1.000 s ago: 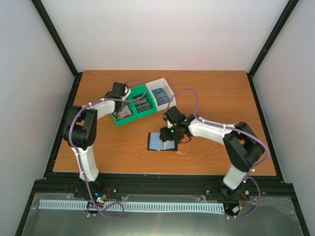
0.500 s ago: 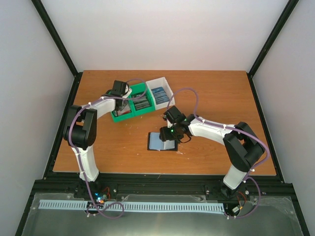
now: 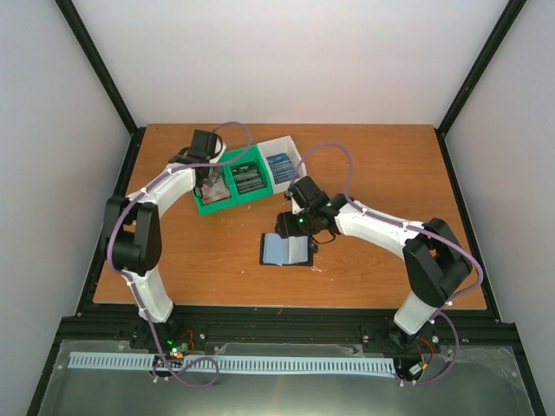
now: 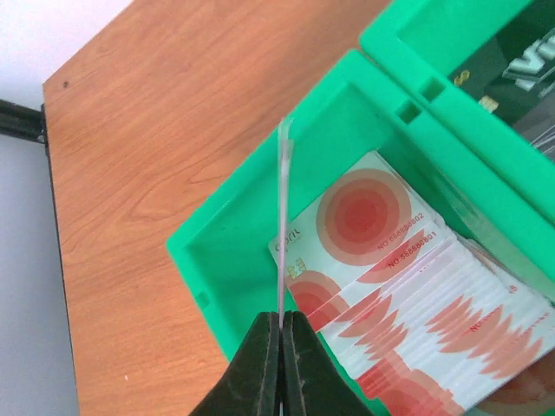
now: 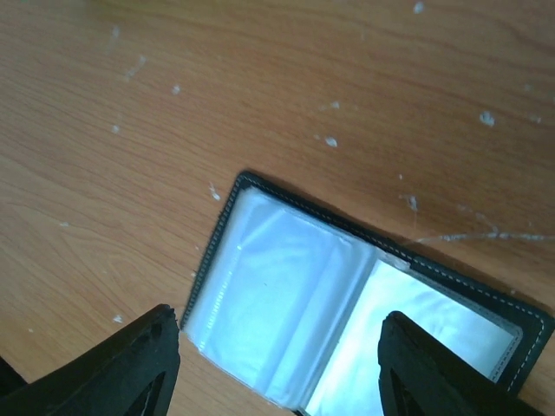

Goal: Put the credit cards into the card holder
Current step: Pick up the credit card from the storage box.

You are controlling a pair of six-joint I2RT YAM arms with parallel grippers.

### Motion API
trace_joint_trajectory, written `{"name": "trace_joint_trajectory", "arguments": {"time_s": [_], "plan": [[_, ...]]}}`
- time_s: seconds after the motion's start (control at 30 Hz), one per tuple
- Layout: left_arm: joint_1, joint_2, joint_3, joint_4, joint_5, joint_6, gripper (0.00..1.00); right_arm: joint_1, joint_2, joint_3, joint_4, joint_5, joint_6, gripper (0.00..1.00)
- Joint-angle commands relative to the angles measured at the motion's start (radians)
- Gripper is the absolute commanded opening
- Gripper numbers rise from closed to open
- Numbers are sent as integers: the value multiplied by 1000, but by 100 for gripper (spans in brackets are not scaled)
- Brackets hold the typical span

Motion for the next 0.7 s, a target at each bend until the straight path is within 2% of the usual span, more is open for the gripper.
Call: {"name": "trace_joint_trajectory", "arguments": {"time_s": [0.0, 0.1, 0.23, 0.37, 0.5, 0.67], "plan": [[5, -103, 56, -68, 28, -145, 1, -25, -65, 46, 17, -6, -11, 64], [5, -172, 59, -97, 123, -240, 1, -60, -103, 46, 65, -59, -5, 65], [5, -278, 42, -109, 326, -382, 1, -129, -145, 49, 144, -193, 8, 68], [5, -424, -28, -37, 624, -516, 1, -178, -199, 45, 230, -325, 43, 73], [5, -542, -93, 74, 935, -647, 1, -195, -262, 39, 320, -390, 78, 80], [3, -587, -159, 225, 1267, -872, 1, -198, -306, 67, 404, -438, 128, 88]]}}
